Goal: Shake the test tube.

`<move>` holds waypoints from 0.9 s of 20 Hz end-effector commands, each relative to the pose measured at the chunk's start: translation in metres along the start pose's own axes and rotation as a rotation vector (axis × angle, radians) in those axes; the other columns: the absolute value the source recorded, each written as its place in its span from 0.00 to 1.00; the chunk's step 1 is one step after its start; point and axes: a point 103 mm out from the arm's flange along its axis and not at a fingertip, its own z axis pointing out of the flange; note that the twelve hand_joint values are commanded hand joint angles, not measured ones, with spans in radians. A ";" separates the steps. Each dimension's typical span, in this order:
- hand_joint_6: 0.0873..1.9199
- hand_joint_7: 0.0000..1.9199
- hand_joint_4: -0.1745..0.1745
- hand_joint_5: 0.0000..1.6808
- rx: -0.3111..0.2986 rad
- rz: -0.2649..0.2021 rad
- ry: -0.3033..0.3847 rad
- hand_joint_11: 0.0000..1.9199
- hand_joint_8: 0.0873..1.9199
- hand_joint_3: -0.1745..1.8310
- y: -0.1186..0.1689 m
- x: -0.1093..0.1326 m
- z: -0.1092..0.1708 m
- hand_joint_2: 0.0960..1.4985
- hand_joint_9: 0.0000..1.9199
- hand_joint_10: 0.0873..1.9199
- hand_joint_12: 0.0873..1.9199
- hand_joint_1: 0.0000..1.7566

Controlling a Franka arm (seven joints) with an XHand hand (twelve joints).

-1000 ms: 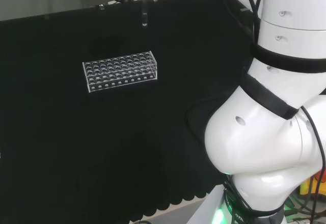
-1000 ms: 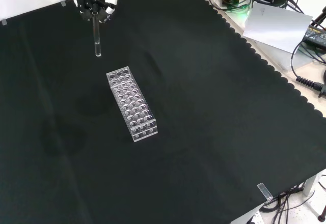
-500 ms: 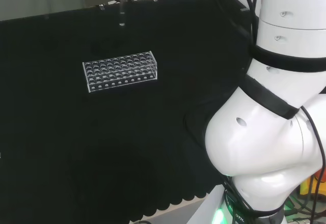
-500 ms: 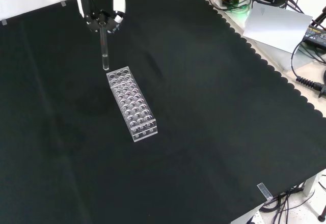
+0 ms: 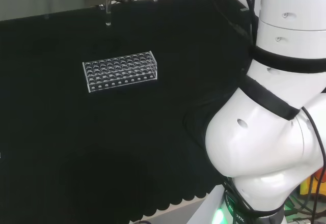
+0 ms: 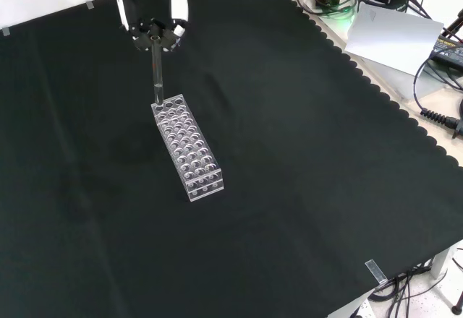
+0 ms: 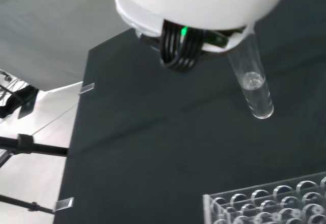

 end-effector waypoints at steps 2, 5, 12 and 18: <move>0.23 0.74 0.00 0.82 -0.058 0.146 -0.061 0.66 0.23 0.48 -0.018 -0.078 -0.029 0.32 0.87 0.31 0.42 0.76; 0.23 0.74 0.00 0.82 -0.085 0.223 -0.109 0.66 0.23 0.48 -0.027 -0.119 -0.045 0.32 0.87 0.31 0.42 0.76; 0.23 0.74 0.00 0.81 -0.149 0.371 -0.231 0.66 0.23 0.48 -0.043 -0.183 -0.078 0.32 0.87 0.31 0.42 0.76; 0.23 0.74 0.00 0.81 -0.171 0.391 -0.233 0.66 0.23 0.48 -0.046 -0.191 -0.090 0.32 0.87 0.31 0.42 0.76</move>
